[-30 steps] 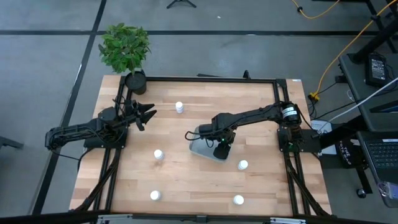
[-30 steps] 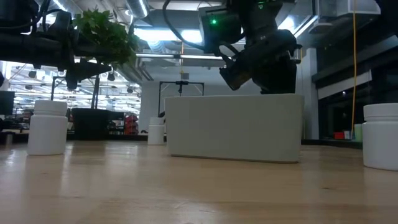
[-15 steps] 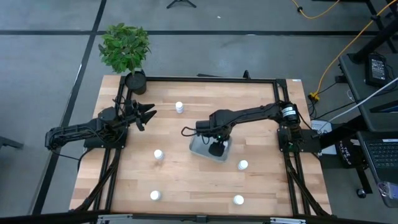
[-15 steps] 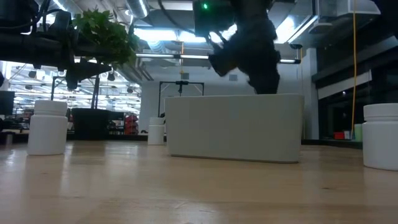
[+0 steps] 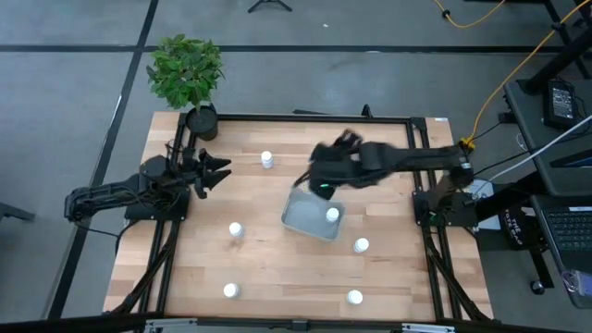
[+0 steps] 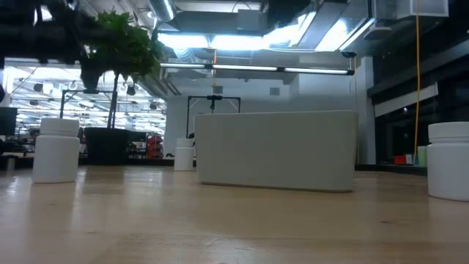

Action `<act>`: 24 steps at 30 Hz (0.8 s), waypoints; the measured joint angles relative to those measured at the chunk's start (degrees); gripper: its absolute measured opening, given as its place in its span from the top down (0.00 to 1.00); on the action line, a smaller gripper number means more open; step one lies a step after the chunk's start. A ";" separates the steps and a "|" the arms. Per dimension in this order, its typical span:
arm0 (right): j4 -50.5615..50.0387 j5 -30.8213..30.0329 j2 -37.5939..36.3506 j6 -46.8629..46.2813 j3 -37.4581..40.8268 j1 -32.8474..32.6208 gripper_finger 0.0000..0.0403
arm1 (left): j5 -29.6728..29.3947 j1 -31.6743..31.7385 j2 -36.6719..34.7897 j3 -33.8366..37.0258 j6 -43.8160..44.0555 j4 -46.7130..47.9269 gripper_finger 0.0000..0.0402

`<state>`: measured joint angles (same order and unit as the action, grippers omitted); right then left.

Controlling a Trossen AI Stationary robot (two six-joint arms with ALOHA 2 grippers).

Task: Pick and place pill bottles into a basket
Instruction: Put the white pill bottle into the gray bin

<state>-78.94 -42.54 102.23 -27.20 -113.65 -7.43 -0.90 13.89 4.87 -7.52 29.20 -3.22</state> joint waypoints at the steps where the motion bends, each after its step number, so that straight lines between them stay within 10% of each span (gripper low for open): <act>1: 0.25 -3.21 -2.30 -0.69 1.12 -0.20 0.32 | 0.46 -0.01 1.66 -2.13 0.04 0.02 0.42; 8: 4.12 -18.63 -21.09 -2.49 18.29 -1.23 0.32 | 5.85 0.04 24.17 -22.29 -9.56 5.41 0.37; 17: 26.12 -14.61 -40.15 -1.88 45.13 -1.51 0.32 | -6.34 5.21 58.70 -49.44 -22.33 35.32 0.21; 24: 38.31 -12.35 -46.22 7.91 53.83 -2.66 0.32 | -2.36 12.22 71.88 -55.88 -22.52 40.30 0.15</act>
<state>-40.63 -54.89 56.01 -19.29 -59.82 -10.09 -3.25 26.11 76.75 -63.40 6.67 37.08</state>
